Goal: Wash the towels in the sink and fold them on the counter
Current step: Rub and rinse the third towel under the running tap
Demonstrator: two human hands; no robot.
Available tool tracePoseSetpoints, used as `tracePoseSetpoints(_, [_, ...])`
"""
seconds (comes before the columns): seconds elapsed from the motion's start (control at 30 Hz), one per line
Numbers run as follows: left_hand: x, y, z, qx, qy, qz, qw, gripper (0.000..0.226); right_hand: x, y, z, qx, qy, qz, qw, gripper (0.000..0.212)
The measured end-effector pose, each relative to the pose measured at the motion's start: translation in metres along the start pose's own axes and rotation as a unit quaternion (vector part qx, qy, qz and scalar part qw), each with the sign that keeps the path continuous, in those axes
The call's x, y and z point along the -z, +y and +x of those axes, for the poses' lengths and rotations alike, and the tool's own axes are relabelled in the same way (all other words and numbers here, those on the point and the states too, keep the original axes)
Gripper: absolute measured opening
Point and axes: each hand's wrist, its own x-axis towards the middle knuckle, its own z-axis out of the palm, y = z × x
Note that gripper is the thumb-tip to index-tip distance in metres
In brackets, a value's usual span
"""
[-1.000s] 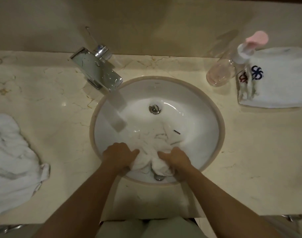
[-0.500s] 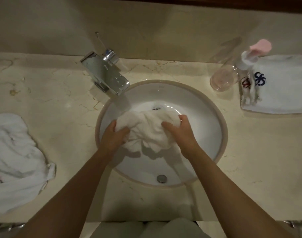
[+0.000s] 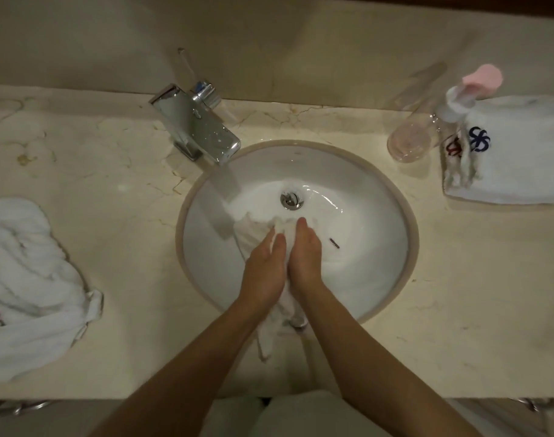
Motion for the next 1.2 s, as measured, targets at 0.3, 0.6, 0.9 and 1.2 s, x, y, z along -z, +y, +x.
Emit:
tracePoseSetpoints(0.3, [0.01, 0.008, 0.004, -0.041, 0.016, 0.017, 0.999, 0.043, -0.009, -0.025, 0.031, -0.017, 0.093, -0.095, 0.991, 0.037])
tracePoseSetpoints(0.6, [0.008, 0.022, -0.014, -0.051, -0.05, 0.025, 0.997, 0.036, 0.002, -0.036, 0.036, -0.019, 0.123, -0.088, 0.988, 0.03])
tracePoseSetpoints(0.9, [0.029, -0.007, 0.017, 0.238, -0.079, -0.45, 0.857, 0.033, 0.09, -0.012, 0.018, -0.193, -0.113, 0.329, 0.917, 0.041])
tracePoseSetpoints(1.2, [0.011, 0.016, 0.013, 0.118, 0.001, -0.031, 0.993, 0.051, 0.038, -0.003, -0.017, -0.041, -0.059, -0.033, 0.997, 0.024])
